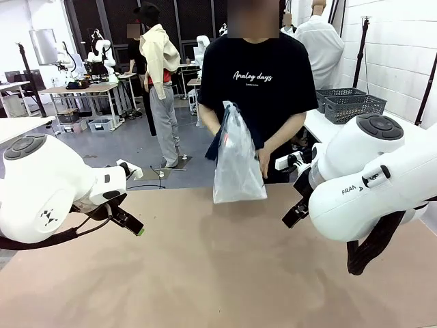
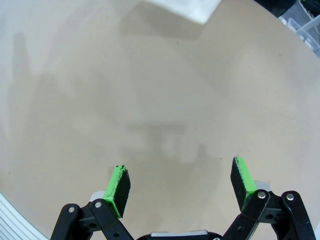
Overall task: Transfer purchased items from the store into the shopping bag.
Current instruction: Open the Reusable shopping bag in the center of the table.
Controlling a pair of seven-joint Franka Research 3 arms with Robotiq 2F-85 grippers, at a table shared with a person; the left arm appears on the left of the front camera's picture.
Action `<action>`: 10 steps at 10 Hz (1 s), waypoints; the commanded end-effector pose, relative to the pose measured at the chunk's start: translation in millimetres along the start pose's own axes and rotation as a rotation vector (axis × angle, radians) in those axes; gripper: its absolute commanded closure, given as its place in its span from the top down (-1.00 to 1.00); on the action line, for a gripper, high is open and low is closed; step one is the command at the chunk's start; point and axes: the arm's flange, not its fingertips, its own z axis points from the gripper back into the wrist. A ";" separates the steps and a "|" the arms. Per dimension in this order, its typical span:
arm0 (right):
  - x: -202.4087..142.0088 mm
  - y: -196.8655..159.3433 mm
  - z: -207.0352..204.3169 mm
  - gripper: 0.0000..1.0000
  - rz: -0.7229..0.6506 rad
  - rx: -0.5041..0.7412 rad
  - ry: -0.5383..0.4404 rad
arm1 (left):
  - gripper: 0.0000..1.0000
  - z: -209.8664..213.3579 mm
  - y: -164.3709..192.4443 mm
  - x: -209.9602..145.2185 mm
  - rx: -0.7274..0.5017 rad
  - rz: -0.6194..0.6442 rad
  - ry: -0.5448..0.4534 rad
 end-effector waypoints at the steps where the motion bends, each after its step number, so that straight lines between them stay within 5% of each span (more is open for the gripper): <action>1: 0.0 -0.1 0.0 1.00 0.000 0.000 0.000 | 1.00 0.0 1.3 -0.4 0.000 0.003 0.000; 10: 0.0 -0.1 0.0 1.00 0.000 0.000 0.000 | 1.00 0.0 1.3 -0.4 0.000 0.003 0.000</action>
